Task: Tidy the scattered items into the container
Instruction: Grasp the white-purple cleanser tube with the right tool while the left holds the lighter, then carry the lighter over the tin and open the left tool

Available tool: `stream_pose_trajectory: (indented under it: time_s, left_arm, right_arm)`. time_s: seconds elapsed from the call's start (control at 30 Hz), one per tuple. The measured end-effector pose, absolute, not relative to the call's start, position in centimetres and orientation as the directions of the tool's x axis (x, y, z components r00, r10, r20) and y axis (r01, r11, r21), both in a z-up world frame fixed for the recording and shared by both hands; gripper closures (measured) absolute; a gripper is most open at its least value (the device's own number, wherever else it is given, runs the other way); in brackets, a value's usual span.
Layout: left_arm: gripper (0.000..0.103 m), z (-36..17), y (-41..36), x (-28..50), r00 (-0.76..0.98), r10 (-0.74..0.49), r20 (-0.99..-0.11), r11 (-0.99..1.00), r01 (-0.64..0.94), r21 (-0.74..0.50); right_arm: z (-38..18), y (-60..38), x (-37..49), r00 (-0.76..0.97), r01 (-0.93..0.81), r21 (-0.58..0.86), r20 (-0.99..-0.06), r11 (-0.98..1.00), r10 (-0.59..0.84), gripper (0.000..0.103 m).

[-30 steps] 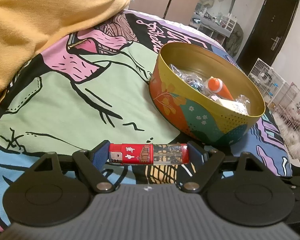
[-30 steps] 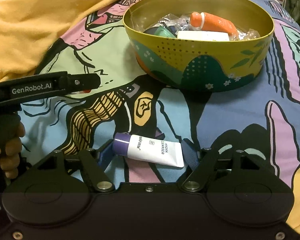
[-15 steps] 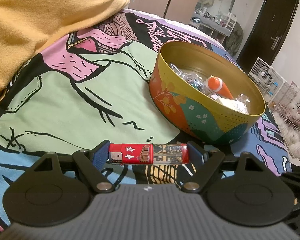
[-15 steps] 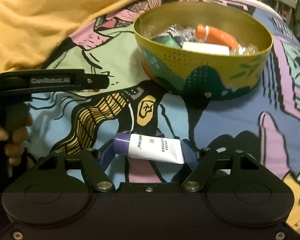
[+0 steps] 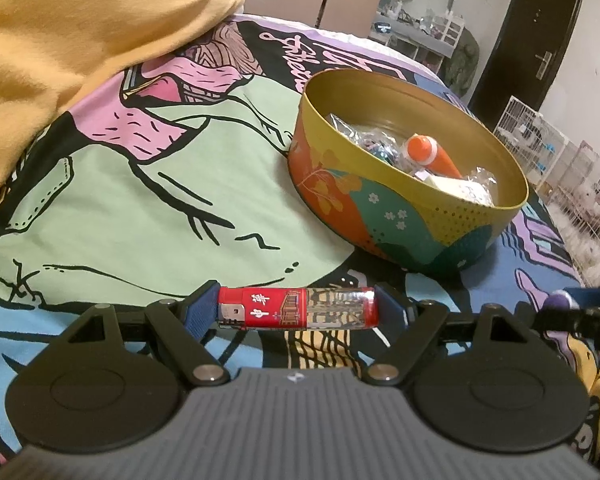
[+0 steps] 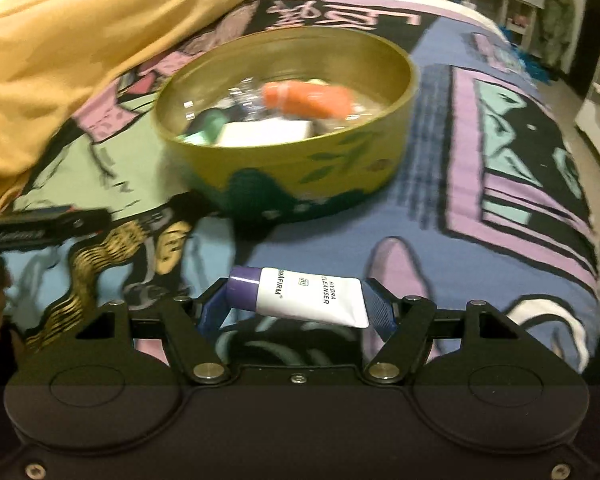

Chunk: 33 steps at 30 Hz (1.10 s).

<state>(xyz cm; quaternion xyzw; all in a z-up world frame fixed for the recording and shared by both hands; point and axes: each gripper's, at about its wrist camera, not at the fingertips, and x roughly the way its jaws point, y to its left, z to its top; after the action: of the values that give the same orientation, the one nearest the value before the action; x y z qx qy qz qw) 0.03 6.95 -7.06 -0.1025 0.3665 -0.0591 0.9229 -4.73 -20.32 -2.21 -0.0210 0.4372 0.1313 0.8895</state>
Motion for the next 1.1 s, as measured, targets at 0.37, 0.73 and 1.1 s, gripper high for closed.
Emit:
stream_pose_trajectory:
  time_s: [0.37,0.73,1.1]
  left_arm:
    - [0.021,-6.7,6.4,-0.1,0.703,-0.172,-0.690,0.978,0.038,-0.205]
    - [0.021,-0.6,4.5,3.3,0.751,-0.179,-0.635,0.983,0.112,-0.145]
    - [0.021,3.6,-1.4,11.0,0.771,-0.177,-0.612,0.976,0.218,-0.008]
  right_arm:
    - [-2.8,-22.3,-3.8,0.606,-0.174,0.172,-0.757,0.970,0.243,0.034]
    - [-2.8,-23.6,-2.9,0.600,-0.111,0.245,-0.756,0.963,0.262,0.034]
    - [-2.3,-24.3,-3.1,0.616,-0.095,0.269,-0.741,0.958,0.269,0.034]
